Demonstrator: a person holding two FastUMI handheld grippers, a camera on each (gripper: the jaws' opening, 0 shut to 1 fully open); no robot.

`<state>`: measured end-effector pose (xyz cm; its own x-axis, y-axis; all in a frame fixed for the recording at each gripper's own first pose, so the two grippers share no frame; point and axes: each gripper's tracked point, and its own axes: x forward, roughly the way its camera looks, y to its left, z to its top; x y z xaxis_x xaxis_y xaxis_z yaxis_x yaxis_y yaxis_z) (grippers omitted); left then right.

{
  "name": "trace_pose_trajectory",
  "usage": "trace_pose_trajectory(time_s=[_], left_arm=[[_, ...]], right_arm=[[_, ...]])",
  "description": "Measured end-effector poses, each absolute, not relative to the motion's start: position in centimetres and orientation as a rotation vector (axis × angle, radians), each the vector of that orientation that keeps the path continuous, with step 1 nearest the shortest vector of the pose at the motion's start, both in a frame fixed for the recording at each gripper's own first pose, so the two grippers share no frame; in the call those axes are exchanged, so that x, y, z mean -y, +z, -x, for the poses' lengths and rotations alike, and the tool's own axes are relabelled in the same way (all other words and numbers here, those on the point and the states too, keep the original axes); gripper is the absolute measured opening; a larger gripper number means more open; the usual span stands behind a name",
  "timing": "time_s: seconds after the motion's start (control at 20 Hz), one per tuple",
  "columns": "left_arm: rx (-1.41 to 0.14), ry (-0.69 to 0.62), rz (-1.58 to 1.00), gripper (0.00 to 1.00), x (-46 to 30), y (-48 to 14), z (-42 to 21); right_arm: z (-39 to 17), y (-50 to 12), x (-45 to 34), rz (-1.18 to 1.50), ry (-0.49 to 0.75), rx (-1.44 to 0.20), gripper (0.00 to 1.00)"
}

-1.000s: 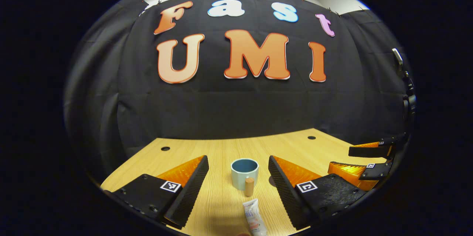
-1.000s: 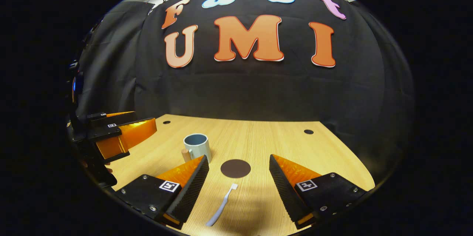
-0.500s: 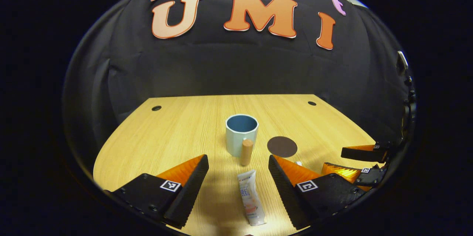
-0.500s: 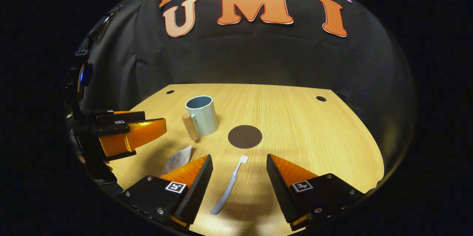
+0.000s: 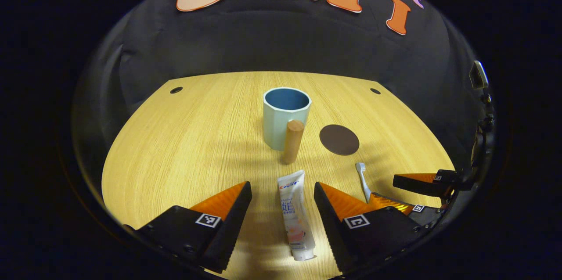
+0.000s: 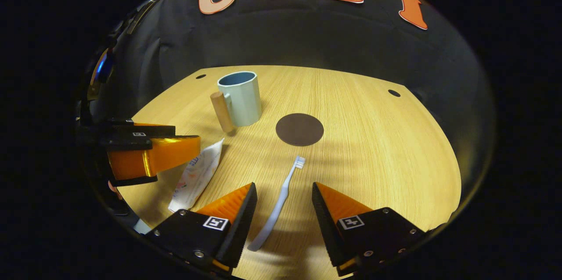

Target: Put the toothbrush and toothpaste on the desktop into the cup, then pick up the cup and place it on the coaster on the desktop.

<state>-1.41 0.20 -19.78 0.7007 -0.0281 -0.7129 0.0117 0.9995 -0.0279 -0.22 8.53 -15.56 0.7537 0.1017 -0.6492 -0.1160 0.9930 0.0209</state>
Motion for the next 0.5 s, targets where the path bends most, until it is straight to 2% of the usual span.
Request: trace_pose_trajectory(time_s=[0.05, 0.25, 0.35, 0.5], left_arm=[[-0.807, -0.027, 0.02, 0.82, -0.1, -20.3, 1.6], [-0.863, -0.048, 0.047, 0.82, 0.8, -22.2, 2.2], [-0.884, -0.034, 0.032, 0.82, 0.7, -23.1, 2.2], [-0.901, -0.031, 0.048, 0.82, 0.7, -24.0, 2.3]], right_arm=[[0.2, -15.7, -8.7, 0.023, 0.122, -0.719, 0.73], [0.2, -15.7, -9.4, 0.031, 0.108, -0.766, 0.72], [0.4, -16.1, -9.6, 0.02, 0.102, -0.784, 0.64], [-0.2, -14.8, -9.5, 0.013, 0.08, -0.77, 0.57]])
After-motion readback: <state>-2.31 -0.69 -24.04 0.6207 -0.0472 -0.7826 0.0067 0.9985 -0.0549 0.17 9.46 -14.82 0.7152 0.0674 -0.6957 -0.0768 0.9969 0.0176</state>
